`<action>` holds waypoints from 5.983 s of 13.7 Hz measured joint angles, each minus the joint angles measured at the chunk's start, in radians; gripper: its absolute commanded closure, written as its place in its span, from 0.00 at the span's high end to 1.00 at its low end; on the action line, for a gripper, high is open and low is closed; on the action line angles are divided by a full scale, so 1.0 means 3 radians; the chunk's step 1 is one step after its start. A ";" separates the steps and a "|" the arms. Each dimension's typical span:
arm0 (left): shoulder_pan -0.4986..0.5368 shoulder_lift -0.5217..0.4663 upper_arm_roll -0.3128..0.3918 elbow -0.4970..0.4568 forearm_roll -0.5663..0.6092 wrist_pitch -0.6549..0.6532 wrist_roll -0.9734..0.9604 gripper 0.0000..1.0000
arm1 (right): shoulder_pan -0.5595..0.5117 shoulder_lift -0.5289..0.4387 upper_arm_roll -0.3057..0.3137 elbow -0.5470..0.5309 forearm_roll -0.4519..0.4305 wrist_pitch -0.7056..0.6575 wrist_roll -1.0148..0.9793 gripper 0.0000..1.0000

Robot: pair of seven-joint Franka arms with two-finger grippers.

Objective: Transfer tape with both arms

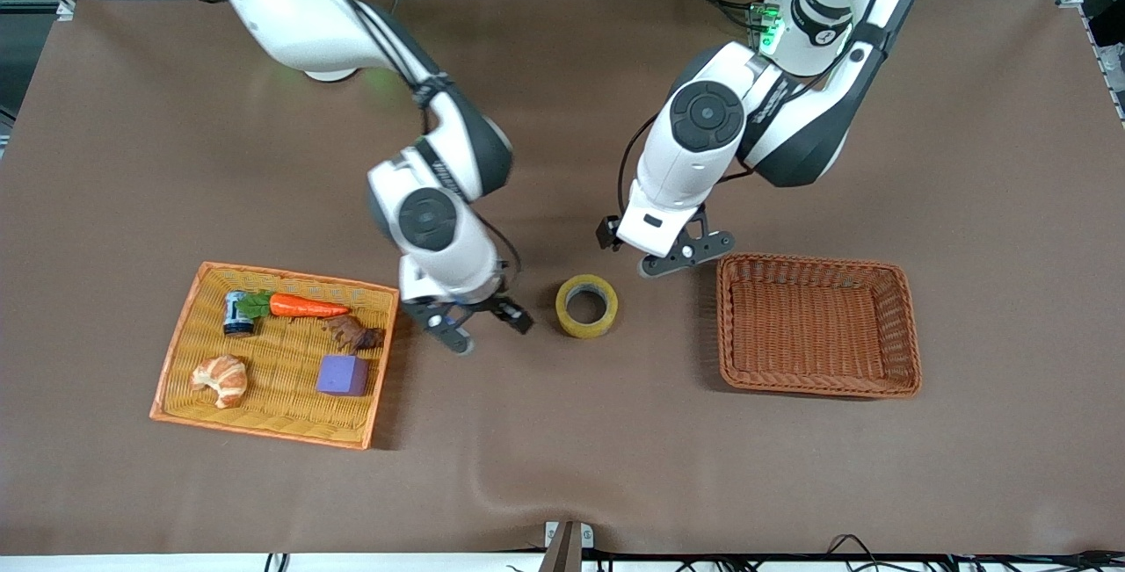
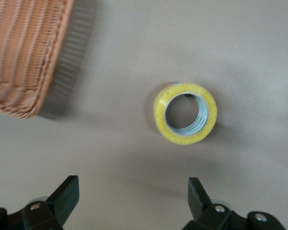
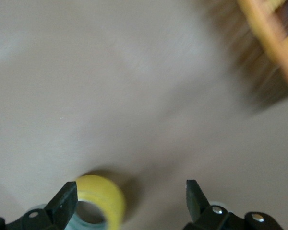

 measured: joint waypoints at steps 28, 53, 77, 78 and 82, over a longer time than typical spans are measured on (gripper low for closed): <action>-0.0112 0.1187 0.0055 0.0204 0.0666 0.1145 -0.0103 0.00 | -0.1453 -0.2319 -0.0298 -0.1054 -0.0100 -0.1444 -0.3915 1.00; 0.3258 0.0509 -0.1318 -0.0658 0.0695 0.0689 0.1279 0.39 | -0.1458 -0.2327 -0.0372 -0.0934 -0.0053 -0.1598 -0.3924 1.00; 0.2213 -0.1293 -0.0766 0.0309 0.0310 -0.1403 0.1575 1.00 | -0.1457 -0.2381 -0.0346 -0.0920 -0.0048 -0.1635 -0.3926 1.00; 0.1908 -0.1373 -0.0370 0.0311 0.0188 -0.1476 0.1768 1.00 | -0.1457 -0.2381 -0.0349 -0.0920 -0.0048 -0.1635 -0.3926 1.00; 0.1621 -0.1546 0.0274 0.0247 -0.0071 -0.1691 0.2415 1.00 | -0.1457 -0.2381 -0.0349 -0.0920 -0.0048 -0.1635 -0.3927 1.00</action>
